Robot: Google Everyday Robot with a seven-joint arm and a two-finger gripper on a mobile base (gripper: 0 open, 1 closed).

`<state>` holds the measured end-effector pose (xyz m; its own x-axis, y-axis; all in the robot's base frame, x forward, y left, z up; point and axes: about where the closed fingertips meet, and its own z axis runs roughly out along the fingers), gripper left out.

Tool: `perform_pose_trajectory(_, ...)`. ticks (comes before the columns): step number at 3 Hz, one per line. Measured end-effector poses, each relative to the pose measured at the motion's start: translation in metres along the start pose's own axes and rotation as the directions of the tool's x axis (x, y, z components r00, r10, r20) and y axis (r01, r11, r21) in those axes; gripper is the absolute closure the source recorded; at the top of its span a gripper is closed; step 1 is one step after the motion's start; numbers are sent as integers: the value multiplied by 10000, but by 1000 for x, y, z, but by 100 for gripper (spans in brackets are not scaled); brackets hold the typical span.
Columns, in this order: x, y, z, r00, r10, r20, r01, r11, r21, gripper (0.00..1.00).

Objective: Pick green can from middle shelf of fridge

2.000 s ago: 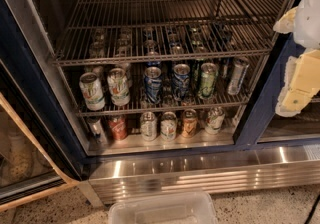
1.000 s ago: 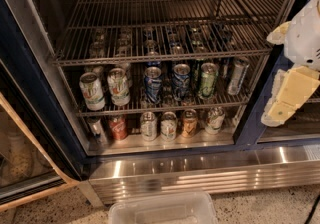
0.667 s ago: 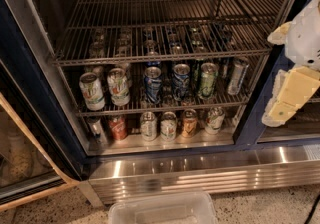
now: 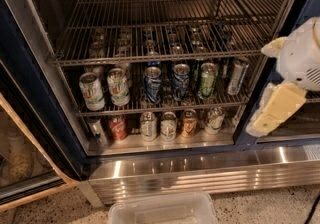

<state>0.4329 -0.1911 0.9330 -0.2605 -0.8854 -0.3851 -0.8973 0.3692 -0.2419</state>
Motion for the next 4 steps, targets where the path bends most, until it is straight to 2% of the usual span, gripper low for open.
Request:
perform_pose_trajectory(1,-7,0,28,9912,484,1230,-512,9985,199,0)
perform_pose_trajectory(2,-15,-7,27,9866,540,1543,-623,9968,500,0)
perform_pose_trajectory(3,-15,-7,27,9866,539,1540,-622,9968,497,0)
perform_pose_trajectory(4,-16,-5,43,9840,703,1640,-800,9954,535,0)
